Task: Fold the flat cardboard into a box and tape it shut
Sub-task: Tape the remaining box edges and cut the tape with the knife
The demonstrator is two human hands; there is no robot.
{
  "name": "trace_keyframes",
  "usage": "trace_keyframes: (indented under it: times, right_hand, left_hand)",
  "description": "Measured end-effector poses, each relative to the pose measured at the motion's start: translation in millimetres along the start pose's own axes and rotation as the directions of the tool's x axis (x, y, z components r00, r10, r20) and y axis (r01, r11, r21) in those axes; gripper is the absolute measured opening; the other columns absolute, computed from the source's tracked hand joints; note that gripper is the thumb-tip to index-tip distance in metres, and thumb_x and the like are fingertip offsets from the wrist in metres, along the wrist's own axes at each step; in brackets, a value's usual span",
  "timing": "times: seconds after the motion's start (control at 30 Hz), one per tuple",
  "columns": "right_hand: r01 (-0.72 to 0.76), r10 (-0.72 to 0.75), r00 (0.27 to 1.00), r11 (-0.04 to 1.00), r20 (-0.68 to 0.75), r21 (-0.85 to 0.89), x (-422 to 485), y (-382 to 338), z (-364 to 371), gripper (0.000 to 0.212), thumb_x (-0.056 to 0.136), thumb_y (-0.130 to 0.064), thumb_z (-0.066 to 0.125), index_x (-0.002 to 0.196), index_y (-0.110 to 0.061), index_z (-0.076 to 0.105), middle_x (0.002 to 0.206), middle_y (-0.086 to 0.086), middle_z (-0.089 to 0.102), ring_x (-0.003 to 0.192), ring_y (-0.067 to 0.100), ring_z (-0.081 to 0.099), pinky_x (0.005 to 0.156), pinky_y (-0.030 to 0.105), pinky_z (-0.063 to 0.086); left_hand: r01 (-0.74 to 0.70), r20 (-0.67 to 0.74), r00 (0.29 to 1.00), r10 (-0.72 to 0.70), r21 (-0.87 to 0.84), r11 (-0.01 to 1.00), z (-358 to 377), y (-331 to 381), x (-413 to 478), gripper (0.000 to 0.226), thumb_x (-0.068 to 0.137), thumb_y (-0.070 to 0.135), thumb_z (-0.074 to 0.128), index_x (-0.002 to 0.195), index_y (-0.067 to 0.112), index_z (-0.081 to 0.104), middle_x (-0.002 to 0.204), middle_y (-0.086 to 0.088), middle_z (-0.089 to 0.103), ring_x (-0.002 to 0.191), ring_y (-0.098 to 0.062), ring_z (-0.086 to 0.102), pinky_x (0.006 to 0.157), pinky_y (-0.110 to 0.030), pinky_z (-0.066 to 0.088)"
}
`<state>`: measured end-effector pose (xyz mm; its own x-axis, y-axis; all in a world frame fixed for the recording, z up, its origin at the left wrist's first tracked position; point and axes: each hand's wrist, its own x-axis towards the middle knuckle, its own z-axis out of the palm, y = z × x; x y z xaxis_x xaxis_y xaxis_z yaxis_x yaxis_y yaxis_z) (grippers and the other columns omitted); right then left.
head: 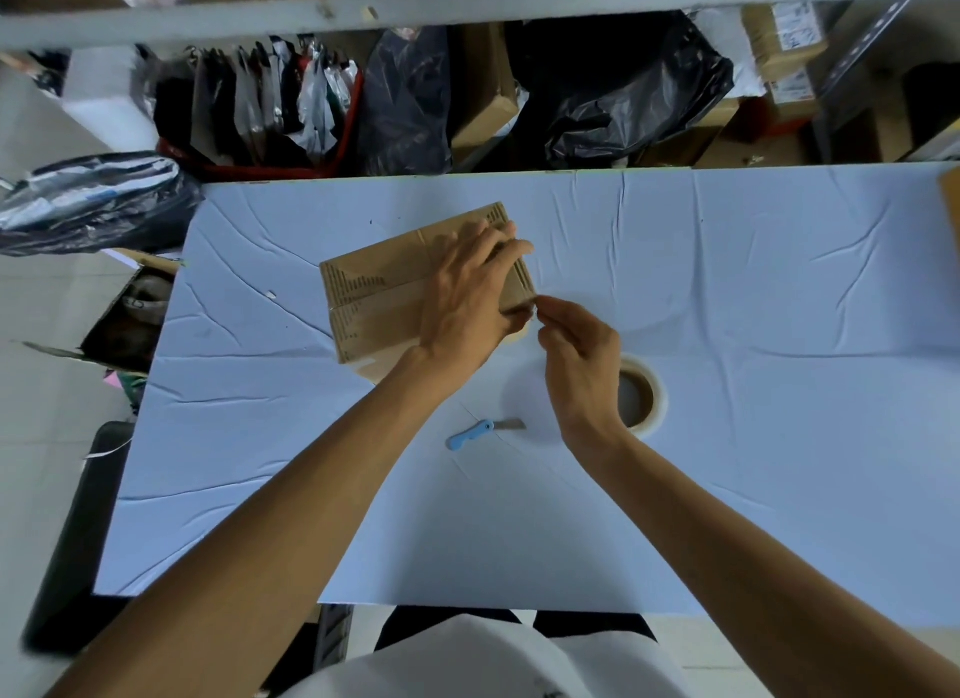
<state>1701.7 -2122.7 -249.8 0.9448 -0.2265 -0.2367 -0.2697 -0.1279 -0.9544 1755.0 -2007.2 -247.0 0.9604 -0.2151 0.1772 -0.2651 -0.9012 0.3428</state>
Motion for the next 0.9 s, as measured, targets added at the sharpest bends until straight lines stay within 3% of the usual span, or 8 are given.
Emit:
trace_keyframes:
  times: [0.27, 0.47, 0.67, 0.77, 0.8, 0.83, 0.87, 0.9]
  right_hand:
    - [-0.036, 0.042, 0.997, 0.995, -0.065, 0.090, 2, -1, 8, 0.022, 0.079, -0.007, 0.058, 0.097, -0.015, 0.066, 0.087, -0.007, 0.072, 0.087, 0.009, 0.068, 0.081, 0.031, 0.055]
    - [0.032, -0.032, 0.998, 0.999, -0.055, -0.003, 6, -6, 12, 0.014, 0.087, -0.021, 0.059, 0.089, -0.024, 0.073, 0.071, -0.016, 0.070, 0.074, 0.005, 0.067, 0.074, 0.031, 0.055]
    - [0.014, -0.016, 0.999, 0.998, -0.037, -0.056, 13, -7, 13, 0.030, 0.087, -0.027, 0.063, 0.091, 0.003, 0.065, 0.079, 0.027, 0.065, 0.058, 0.032, 0.048, 0.056, 0.035, 0.039]
    - [-0.052, 0.052, 0.998, 0.999, -0.044, -0.010, 19, -15, 12, 0.025, 0.080, -0.023, 0.070, 0.089, 0.000, 0.068, 0.079, 0.023, 0.069, 0.064, 0.006, 0.036, 0.055, 0.039, 0.043]
    - [-0.062, 0.062, 0.997, 0.998, -0.042, 0.011, 21, -16, 10, 0.019, 0.078, -0.020, 0.072, 0.087, -0.004, 0.069, 0.082, 0.023, 0.068, 0.101, 0.028, 0.040, 0.059, 0.043, 0.047]
    - [-0.068, 0.069, 0.997, 0.998, -0.035, 0.008, 22, -17, 8, 0.017, 0.077, -0.019, 0.074, 0.086, -0.006, 0.069, 0.085, 0.023, 0.067, 0.078, 0.029, 0.070, 0.062, 0.044, 0.048]
    - [-0.058, 0.058, 0.998, 0.998, -0.022, -0.005, 23, -18, 6, 0.019, 0.076, -0.019, 0.074, 0.086, -0.004, 0.069, 0.086, 0.027, 0.065, 0.095, 0.035, 0.062, 0.061, 0.041, 0.049]
    - [-0.043, 0.043, 0.999, 0.999, -0.008, -0.027, 23, -17, 5, 0.022, 0.076, -0.020, 0.074, 0.085, 0.000, 0.069, 0.087, 0.031, 0.063, 0.072, 0.022, 0.068, 0.059, 0.035, 0.045]
  left_hand:
    - [0.063, 0.028, 0.998, -0.062, -0.050, 0.997, 3, -4, 1, 0.098, 0.061, 0.043, 0.084, 0.141, 0.012, 0.038, 0.149, -0.006, 0.039, 0.133, -0.025, 0.042, 0.105, -0.034, 0.038]
    - [0.053, -0.042, 0.998, -0.056, -0.061, 0.997, 5, -5, 0, 0.082, 0.065, 0.035, 0.080, 0.136, 0.009, 0.046, 0.147, -0.007, 0.043, 0.130, -0.024, 0.047, 0.101, -0.034, 0.043]
    - [0.044, -0.054, 0.998, -0.046, -0.037, 0.998, 6, -4, -1, 0.081, 0.066, 0.030, 0.080, 0.137, 0.010, 0.046, 0.149, -0.006, 0.040, 0.132, -0.022, 0.046, 0.099, -0.031, 0.044]
    - [0.068, 0.014, 0.998, -0.066, -0.143, 0.987, -3, -4, -1, 0.086, 0.064, 0.030, 0.082, 0.139, 0.015, 0.043, 0.151, 0.002, 0.036, 0.135, -0.016, 0.039, 0.097, -0.030, 0.039]
    - [0.073, 0.062, 0.996, -0.061, -0.229, 0.971, -9, -6, -2, 0.087, 0.064, 0.029, 0.083, 0.139, 0.016, 0.043, 0.151, 0.004, 0.035, 0.135, -0.013, 0.037, 0.100, -0.028, 0.038]
    - [0.079, 0.108, 0.993, -0.045, -0.328, 0.941, -17, -10, -3, 0.087, 0.063, 0.029, 0.085, 0.139, 0.017, 0.044, 0.149, 0.005, 0.035, 0.135, -0.010, 0.035, 0.105, -0.027, 0.036]
    - [0.092, 0.131, 0.990, -0.042, -0.401, 0.911, -27, -14, -7, 0.084, 0.064, 0.030, 0.084, 0.137, 0.019, 0.045, 0.148, 0.006, 0.035, 0.135, -0.007, 0.034, 0.108, -0.025, 0.035]
    - [0.111, 0.107, 0.992, -0.071, -0.432, 0.895, -37, -21, -12, 0.077, 0.067, 0.031, 0.082, 0.135, 0.021, 0.048, 0.144, 0.006, 0.037, 0.133, -0.006, 0.035, 0.107, -0.021, 0.034]
